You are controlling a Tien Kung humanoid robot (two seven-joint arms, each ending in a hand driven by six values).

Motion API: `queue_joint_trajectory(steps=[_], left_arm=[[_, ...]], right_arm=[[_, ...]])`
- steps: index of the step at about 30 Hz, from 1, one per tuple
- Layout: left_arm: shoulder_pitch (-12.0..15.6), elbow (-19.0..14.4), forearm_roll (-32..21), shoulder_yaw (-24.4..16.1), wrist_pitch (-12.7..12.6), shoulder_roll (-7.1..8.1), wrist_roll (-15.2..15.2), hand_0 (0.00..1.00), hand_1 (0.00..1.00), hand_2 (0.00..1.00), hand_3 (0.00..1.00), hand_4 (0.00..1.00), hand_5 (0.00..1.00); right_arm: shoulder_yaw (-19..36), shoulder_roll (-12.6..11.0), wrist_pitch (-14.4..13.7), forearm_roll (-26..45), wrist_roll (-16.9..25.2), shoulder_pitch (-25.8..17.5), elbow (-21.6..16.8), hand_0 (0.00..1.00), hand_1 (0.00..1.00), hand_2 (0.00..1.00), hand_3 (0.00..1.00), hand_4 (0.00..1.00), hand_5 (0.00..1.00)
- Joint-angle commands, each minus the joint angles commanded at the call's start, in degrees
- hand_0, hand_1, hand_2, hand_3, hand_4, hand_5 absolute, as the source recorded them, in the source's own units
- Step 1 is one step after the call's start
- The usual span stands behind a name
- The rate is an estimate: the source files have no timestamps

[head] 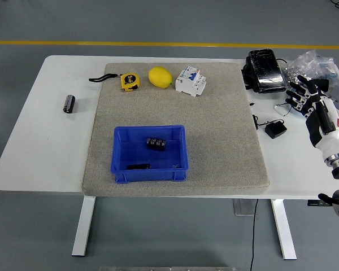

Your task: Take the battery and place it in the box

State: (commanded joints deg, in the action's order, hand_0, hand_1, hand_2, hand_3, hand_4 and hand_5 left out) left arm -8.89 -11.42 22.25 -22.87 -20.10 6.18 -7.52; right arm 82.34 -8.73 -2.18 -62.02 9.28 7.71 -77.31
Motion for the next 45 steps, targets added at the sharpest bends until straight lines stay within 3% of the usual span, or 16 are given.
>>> queue_joint_trajectory(steps=[17,45], left_arm=[[0.05,-0.04,-0.02,0.01,-0.07,0.0,-0.03,0.678,0.626,0.729,0.624,0.638,0.484],[-0.14,0.03,-1.23,0.85,-0.2,-0.02,0.48,0.678,0.625,0.728,0.621,0.637,0.484]], right_arm=[[0.65,0.33,-1.47,1.26,0.63,0.41,1.57,0.803,0.79,0.817,0.845,0.998,0.903],[-0.28,0.97,-1.55,1.56,1.06,0.78,1.84,0.801,0.791,0.819,0.845,0.998,0.894]])
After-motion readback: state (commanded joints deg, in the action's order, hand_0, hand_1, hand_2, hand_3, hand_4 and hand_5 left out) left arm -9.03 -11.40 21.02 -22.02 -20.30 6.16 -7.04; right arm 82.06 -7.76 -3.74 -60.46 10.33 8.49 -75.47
